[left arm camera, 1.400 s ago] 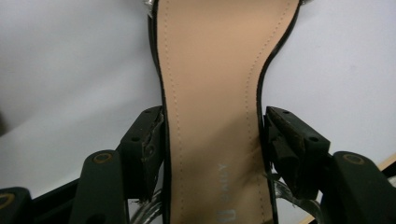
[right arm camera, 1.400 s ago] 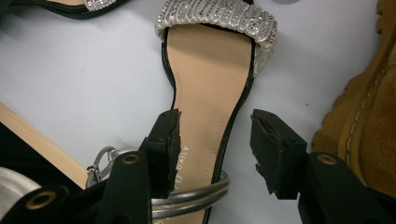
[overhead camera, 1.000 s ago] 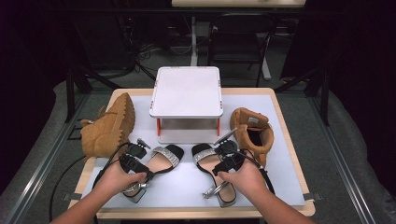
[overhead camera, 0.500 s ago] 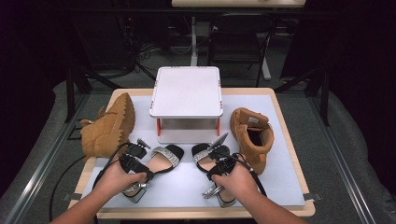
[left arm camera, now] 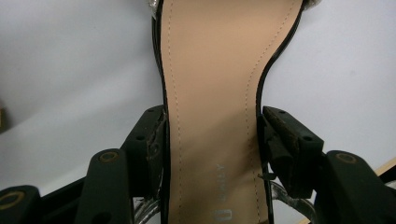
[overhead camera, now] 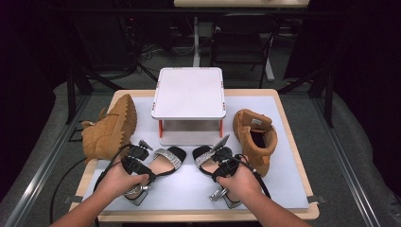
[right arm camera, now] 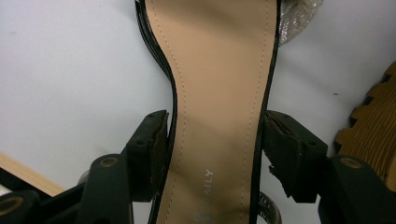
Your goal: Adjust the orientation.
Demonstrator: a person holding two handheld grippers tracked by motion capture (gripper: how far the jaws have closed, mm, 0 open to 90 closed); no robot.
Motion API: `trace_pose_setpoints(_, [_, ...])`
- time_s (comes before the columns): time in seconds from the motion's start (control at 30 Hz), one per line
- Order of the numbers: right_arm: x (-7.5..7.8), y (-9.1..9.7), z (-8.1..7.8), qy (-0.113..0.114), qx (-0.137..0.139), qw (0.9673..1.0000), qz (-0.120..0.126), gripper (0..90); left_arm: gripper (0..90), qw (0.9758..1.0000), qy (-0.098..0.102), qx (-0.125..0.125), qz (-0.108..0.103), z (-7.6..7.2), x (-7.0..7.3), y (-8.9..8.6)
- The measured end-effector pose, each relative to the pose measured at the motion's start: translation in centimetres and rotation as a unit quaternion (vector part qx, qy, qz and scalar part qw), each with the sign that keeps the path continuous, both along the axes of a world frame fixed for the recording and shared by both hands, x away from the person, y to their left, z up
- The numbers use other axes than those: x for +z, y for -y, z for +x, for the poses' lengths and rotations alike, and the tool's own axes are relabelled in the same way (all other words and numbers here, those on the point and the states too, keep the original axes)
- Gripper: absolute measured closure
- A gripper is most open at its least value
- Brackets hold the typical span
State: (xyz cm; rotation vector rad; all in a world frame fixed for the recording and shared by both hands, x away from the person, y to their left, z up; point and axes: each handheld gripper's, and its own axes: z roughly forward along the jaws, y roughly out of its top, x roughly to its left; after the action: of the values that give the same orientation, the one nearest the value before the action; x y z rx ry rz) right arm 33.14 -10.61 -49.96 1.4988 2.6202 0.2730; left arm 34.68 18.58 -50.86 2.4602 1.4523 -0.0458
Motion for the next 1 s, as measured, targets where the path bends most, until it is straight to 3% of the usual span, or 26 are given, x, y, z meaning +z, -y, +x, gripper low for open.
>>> trace_pose_setpoints(0.17, [0.03,-0.16,0.22,0.007,-0.006,1.0000,0.000,41.3,43.7,0.9999,-0.009,0.013,0.002,0.14,0.07,0.10])
trace_pose_setpoints(0.3, [0.03,-0.31,0.34,0.006,-0.003,1.0000,-0.004,41.2,43.7,0.9995,-0.006,0.031,-0.008,-0.01,0.01,0.05])
trace_pose_setpoints(0.5, [-0.05,-0.34,0.11,0.019,0.005,0.9998,-0.004,41.1,43.7,0.9993,0.007,0.036,-0.008,-0.16,-0.03,0.28])
trace_pose_setpoints(0.6, [-0.06,-0.21,0.02,0.021,0.005,0.9998,0.000,41.1,43.7,0.9990,0.003,0.042,-0.013,-0.02,-0.06,0.37])
trace_pose_setpoints(0.83, [-0.07,-0.23,-0.12,0.015,0.006,0.9998,-0.009,39.7,41.9,0.9997,0.011,0.019,-0.014,-0.13,-0.23,0.31])
trace_pose_setpoints(1.0, [-0.68,0.28,-0.35,0.008,-0.012,0.9998,0.011,37.7,40.1,0.9997,0.024,0.002,0.000,-0.36,-0.44,0.60])
